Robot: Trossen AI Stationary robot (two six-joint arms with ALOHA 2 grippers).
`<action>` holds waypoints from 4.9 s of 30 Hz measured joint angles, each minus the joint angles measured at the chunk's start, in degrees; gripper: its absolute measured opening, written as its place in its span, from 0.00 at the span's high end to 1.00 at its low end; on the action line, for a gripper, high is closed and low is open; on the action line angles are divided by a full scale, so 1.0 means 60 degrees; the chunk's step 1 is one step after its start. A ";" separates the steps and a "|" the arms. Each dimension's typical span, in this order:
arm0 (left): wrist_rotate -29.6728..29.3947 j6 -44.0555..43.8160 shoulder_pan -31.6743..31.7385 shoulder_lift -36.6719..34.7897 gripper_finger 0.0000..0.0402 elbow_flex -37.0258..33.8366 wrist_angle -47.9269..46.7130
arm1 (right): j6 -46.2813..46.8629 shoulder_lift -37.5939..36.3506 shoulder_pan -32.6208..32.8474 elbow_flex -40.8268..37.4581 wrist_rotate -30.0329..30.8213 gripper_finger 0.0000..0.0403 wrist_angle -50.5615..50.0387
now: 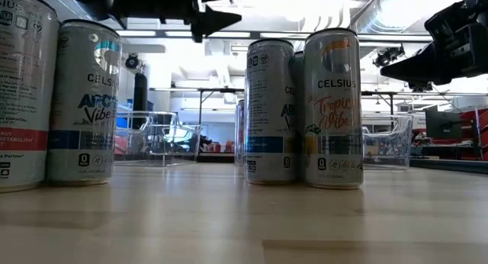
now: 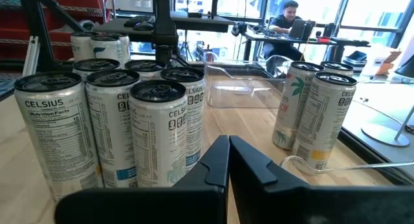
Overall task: Sort soda cans
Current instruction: Put the white-pink soda can into the top left transparent bin
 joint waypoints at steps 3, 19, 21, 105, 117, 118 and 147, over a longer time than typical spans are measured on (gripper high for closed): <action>0.0004 -0.0118 -0.0142 0.0035 0.19 0.0003 0.0049 | 0.0000 0.0004 -0.0001 0.0000 0.0001 0.99 0.0000; -0.1494 0.1742 0.1022 0.1154 0.38 0.1495 -0.2825 | 0.0002 0.0002 0.0000 -0.0002 0.0002 0.99 0.0000; -0.1497 0.2251 0.1257 0.1612 0.38 0.1680 -0.3021 | 0.0000 0.0004 0.0001 -0.0002 0.0000 0.99 0.0000; -0.4155 0.1497 0.1442 0.2608 0.38 0.2038 -0.3776 | 0.0000 0.0004 0.0000 -0.0002 0.0002 0.99 0.0000; -0.6726 0.1574 -0.0425 -0.1568 0.38 0.1761 -0.7073 | 0.0000 0.0012 0.0001 0.0000 0.0000 0.99 -0.0004; -0.7088 0.1411 -0.0572 -0.1893 0.38 0.1701 -0.7531 | 0.0000 0.0015 -0.0001 0.0000 0.0002 0.99 -0.0001; -0.7924 -0.3684 0.0229 -0.6038 0.38 -0.3161 -0.9663 | 0.0000 0.0015 -0.0002 -0.0002 0.0000 0.99 0.0000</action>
